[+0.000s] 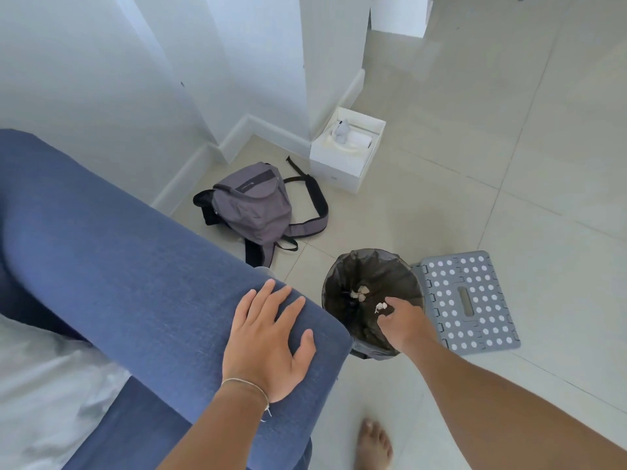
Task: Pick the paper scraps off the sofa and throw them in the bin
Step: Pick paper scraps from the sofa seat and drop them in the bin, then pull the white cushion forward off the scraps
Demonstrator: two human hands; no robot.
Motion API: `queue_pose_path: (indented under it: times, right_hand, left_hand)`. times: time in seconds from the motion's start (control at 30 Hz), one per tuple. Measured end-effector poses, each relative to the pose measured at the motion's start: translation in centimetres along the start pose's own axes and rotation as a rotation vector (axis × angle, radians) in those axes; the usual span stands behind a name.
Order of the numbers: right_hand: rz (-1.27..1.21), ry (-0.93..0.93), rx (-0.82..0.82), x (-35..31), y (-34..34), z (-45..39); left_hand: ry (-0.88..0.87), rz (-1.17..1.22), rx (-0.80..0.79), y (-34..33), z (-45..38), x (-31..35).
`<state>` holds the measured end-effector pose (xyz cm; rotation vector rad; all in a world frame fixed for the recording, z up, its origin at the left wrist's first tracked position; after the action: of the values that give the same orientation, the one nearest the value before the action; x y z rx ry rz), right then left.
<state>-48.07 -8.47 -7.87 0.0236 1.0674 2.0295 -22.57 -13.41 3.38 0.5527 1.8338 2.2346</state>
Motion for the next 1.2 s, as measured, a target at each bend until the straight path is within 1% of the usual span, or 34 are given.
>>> queue_pose_path:
  times: [0.1, 0.23, 0.33, 0.4, 0.47, 0.5, 0.6, 0.63, 0.7, 0.73, 0.77, 0.83, 0.9, 0.97, 1.0, 1.03, 1.1, 1.13, 1.2]
  right_hand:
    - [-0.018, 0.031, 0.006, 0.0, -0.5, 0.7]
    - [-0.078, 0.127, 0.145, -1.8, 0.1, 1.7]
    - [-0.119, 0.298, 0.277, -4.8, 1.1, 3.1]
    - [-0.164, 0.456, 0.347, -7.9, 1.6, 4.7]
    - [-0.188, 0.607, 0.384, -11.7, 2.0, 6.6]
    - [-0.189, 0.678, 0.387, -13.7, 1.9, 7.6]
    - [-0.165, 0.857, 0.352, -19.3, 0.7, 10.8]
    - [-0.14, 0.913, 0.323, -21.0, -0.3, 11.9]
    - [-0.019, 0.989, 0.233, -23.8, -3.2, 13.7]
    - [0.1, 1.011, 0.23, -25.0, -4.9, 14.6]
    - [0.24, 1.024, 0.269, -25.9, -6.8, 15.3]
    - [0.473, 0.986, 0.333, -27.3, -10.1, 16.7]
    - [0.567, 0.943, 0.403, -28.6, -12.2, 17.9]
    - [0.617, 0.936, 0.439, -30.0, -13.6, 19.2]
    - [0.637, 0.972, 0.424, -31.0, -14.5, 20.0]
    - [0.645, 1.05, 0.396, -32.3, -15.7, 21.0]
    - [0.595, 1.186, 0.274, -35.7, -18.4, 23.4]
    - [0.51, 1.212, 0.205, -37.6, -19.7, 24.7]
    - [0.264, 1.166, 0.081, -41.3, -22.0, 26.9]
  left_hand:
    - [0.005, -0.011, -0.015, 0.2, 0.1, 0.0]
    - [0.003, -0.009, 0.001, 0.2, 0.1, 0.1]
    - [0.004, 0.018, 0.023, 0.3, 0.2, 0.2]
    - [0.012, 0.121, 0.062, 0.6, 0.6, 0.1]
    - [0.045, 0.239, 0.142, 1.3, 1.3, -0.4]
    - [0.095, 0.297, 0.197, 1.8, 1.9, -1.2]
    - [0.367, 0.471, 0.326, 3.3, 6.0, -5.7]
    - [0.445, 0.502, 0.345, 3.6, 8.2, -7.9]
    - [0.536, 0.511, 0.398, 4.2, 13.3, -12.9]
    - [0.569, 0.487, 0.421, 4.6, 16.1, -15.5]
    - [0.613, 0.459, 0.437, 4.9, 18.8, -18.2]
    - [0.735, 0.406, 0.465, 5.6, 23.9, -23.5]
    - [0.865, 0.378, 0.486, 6.5, 28.4, -28.2]
    - [0.989, 0.406, 0.5, 7.0, 32.0, -32.0]
    - [1.053, 0.442, 0.508, 7.0, 33.5, -33.7]
    - [1.116, 0.488, 0.517, 6.9, 34.7, -35.2]
    - [1.202, 0.588, 0.514, 6.5, 36.5, -37.6]
    - [1.215, 0.628, 0.492, 6.2, 36.9, -38.6]
    - [1.222, 0.723, 0.419, 5.7, 37.0, -40.2]
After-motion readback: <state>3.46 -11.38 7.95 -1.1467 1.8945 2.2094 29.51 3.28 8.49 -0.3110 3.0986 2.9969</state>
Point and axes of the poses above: each hand's wrist, its own z-axis away from the middle knuckle, its own y-axis out of the back of the hand, x = y × z, the point moved 2 cm from there along -z, towards the middle knuckle, and after that the axes turned 6 degrees about y, right-handed, at the moved point
